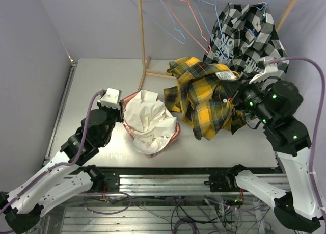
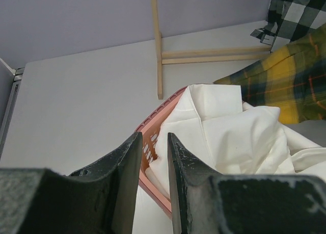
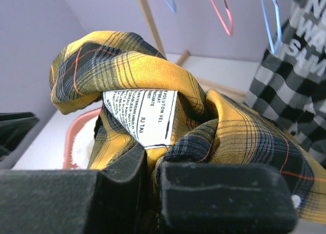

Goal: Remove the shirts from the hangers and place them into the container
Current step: Pick up the shirt from the center of the board, then place the shirt in the bin.

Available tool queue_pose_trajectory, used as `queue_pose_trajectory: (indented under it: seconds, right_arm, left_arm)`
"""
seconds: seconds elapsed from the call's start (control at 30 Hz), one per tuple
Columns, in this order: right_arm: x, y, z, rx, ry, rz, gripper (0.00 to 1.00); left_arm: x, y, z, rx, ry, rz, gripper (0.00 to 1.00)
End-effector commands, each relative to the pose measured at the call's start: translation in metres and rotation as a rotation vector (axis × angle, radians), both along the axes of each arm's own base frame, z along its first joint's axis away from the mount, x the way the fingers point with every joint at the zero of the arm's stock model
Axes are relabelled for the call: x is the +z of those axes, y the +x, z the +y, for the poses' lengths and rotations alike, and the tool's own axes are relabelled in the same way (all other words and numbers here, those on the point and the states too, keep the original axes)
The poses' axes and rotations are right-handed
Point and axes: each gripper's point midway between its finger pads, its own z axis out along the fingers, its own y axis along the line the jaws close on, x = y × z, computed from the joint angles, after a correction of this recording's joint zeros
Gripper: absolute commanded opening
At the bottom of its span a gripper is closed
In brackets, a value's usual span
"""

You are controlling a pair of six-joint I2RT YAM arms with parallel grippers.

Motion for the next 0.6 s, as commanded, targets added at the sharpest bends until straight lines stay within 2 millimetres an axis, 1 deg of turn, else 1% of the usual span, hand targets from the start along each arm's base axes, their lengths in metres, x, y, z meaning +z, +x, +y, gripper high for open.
queue_pose_trajectory:
  seconds: [0.0, 0.13, 0.27, 0.3, 0.33, 0.43, 0.53, 0.57]
  right_arm:
    - [0.044, -0.022, 0.018, 0.153, 0.018, -0.071, 0.0]
    - [0.079, -0.035, 0.026, 0.223, 0.045, -0.129, 0.0]
    - [0.108, -0.044, 0.038, 0.312, 0.059, -0.186, 0.0]
    - [0.113, -0.044, 0.039, 0.321, 0.052, -0.196, 0.0]
    - [0.125, -0.046, 0.038, 0.322, 0.053, -0.219, 0.0]
    - [0.149, -0.048, 0.038, 0.335, 0.062, -0.278, 0.0]
    - [0.17, -0.05, 0.046, 0.386, 0.091, -0.323, 0.0]
    - [0.176, -0.05, 0.051, 0.416, 0.103, -0.335, 0.0]
  left_arm:
    - [0.016, -0.001, 0.0, -0.006, -0.051, -0.025, 0.38]
    - [0.015, -0.001, 0.001, 0.001, -0.05, -0.023, 0.38]
    - [0.016, -0.001, 0.003, 0.006, -0.054, -0.026, 0.38]
    - [0.016, -0.001, 0.003, 0.006, -0.053, -0.025, 0.38]
    - [0.015, -0.001, 0.002, 0.006, -0.053, -0.025, 0.38]
    - [0.015, -0.001, 0.002, 0.006, -0.052, -0.024, 0.38]
    - [0.014, 0.0, 0.001, 0.003, -0.047, -0.019, 0.39]
    - [0.015, 0.0, 0.001, 0.002, -0.047, -0.019, 0.42]
